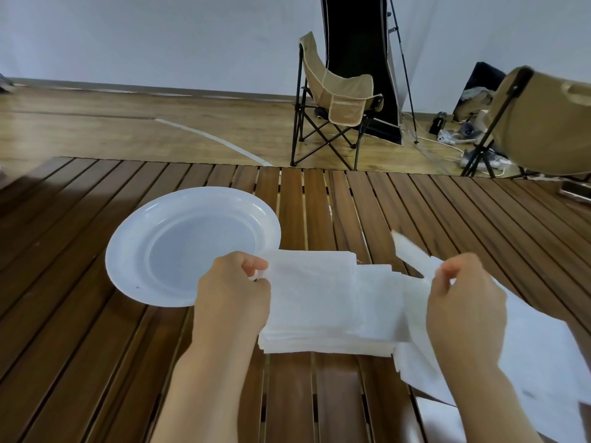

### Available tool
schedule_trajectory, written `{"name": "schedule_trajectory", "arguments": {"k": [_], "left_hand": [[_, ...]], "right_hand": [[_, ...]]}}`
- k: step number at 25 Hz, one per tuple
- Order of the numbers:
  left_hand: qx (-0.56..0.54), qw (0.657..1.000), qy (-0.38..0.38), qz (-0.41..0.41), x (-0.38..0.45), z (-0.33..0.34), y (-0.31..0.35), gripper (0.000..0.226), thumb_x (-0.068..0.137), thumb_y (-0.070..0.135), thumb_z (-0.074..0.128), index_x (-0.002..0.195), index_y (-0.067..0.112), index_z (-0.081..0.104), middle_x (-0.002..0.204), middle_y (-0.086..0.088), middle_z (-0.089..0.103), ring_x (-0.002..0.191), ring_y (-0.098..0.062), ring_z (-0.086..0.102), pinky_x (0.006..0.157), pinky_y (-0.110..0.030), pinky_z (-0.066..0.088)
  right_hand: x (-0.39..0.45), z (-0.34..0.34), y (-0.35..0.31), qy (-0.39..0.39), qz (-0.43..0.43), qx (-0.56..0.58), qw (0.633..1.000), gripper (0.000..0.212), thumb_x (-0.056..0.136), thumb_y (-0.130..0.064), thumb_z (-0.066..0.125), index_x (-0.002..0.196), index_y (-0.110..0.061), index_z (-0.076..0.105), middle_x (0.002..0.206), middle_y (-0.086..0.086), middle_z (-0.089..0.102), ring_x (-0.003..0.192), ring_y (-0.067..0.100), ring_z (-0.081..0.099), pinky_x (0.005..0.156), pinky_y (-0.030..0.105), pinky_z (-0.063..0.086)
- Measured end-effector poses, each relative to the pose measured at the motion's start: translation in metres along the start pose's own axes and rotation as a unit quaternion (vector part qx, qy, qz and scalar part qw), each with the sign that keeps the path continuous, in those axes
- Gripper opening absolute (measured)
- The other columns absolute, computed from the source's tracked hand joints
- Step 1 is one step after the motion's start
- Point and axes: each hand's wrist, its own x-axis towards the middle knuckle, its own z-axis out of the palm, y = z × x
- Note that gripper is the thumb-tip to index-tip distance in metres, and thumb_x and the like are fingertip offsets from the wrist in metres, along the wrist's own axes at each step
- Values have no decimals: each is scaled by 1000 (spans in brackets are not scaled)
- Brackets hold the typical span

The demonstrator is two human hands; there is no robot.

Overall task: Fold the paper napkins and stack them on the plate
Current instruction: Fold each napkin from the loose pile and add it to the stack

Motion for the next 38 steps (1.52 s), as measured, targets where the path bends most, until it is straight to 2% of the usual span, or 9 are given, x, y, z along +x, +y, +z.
{"name": "schedule_trajectory", "arguments": {"k": [6,15,19,21,23,25,28,32,38], "left_hand": [[-1,1000,2,-4,0,0,2,17,93,15,55,102,27,63,99,10,59,80,-8,51,72,-20,41],[-17,999,26,18,1,-1,3,16,93,17,56,104,27,64,106,9,60,90,-8,51,80,-20,38],[-46,995,40,73,2,-2,8,18,95,17,53,102,29,63,106,12,61,91,-7,54,79,-14,37],[-66,993,27,99,3,0,12,17,97,24,48,101,30,64,104,14,63,91,-5,57,74,-9,38],[-128,986,-12,109,2,2,16,27,99,34,40,101,29,66,103,14,66,94,-4,62,82,-16,46],[-208,971,-76,88,0,3,21,38,99,44,32,106,28,66,102,13,69,92,-1,65,90,-26,49],[-237,955,-161,74,-6,3,26,42,95,55,30,111,31,61,100,15,68,90,0,65,82,-19,50],[-257,949,-171,61,-6,3,29,38,91,56,41,106,26,58,99,13,69,89,-3,67,80,-19,51],[-244,945,-195,99,-4,4,28,54,77,72,47,97,26,65,99,7,69,100,-14,62,95,-40,49]], "right_hand": [[0,-15,-24,64,-149,129,978,12,92,4,51,92,-8,56,70,2,54,58,10,45,54,11,31],[-6,-19,-45,70,-271,229,932,28,85,16,56,82,-6,73,101,5,64,88,8,57,66,15,46],[-9,-29,-53,36,-211,330,919,31,89,12,55,82,-13,71,108,5,64,98,13,61,75,16,48],[-9,-33,-56,-3,-145,410,901,38,87,13,54,78,-19,70,108,0,67,96,16,62,71,31,52],[-10,-38,-60,-61,-82,504,858,42,86,11,53,73,-25,71,104,-5,69,95,18,63,70,40,49],[-12,-41,-64,-128,-10,589,798,46,87,10,51,68,-25,74,99,-7,71,95,13,65,71,31,51],[-16,-41,-69,-203,65,615,759,43,88,2,51,67,-26,77,92,-9,73,86,7,67,64,20,54],[-17,-43,-71,-237,135,647,712,18,67,-20,60,66,-27,77,87,-10,73,75,6,68,56,22,55],[-16,-55,-68,-233,179,689,662,22,71,-19,55,63,-24,75,90,-6,72,79,16,68,69,33,51]]}}
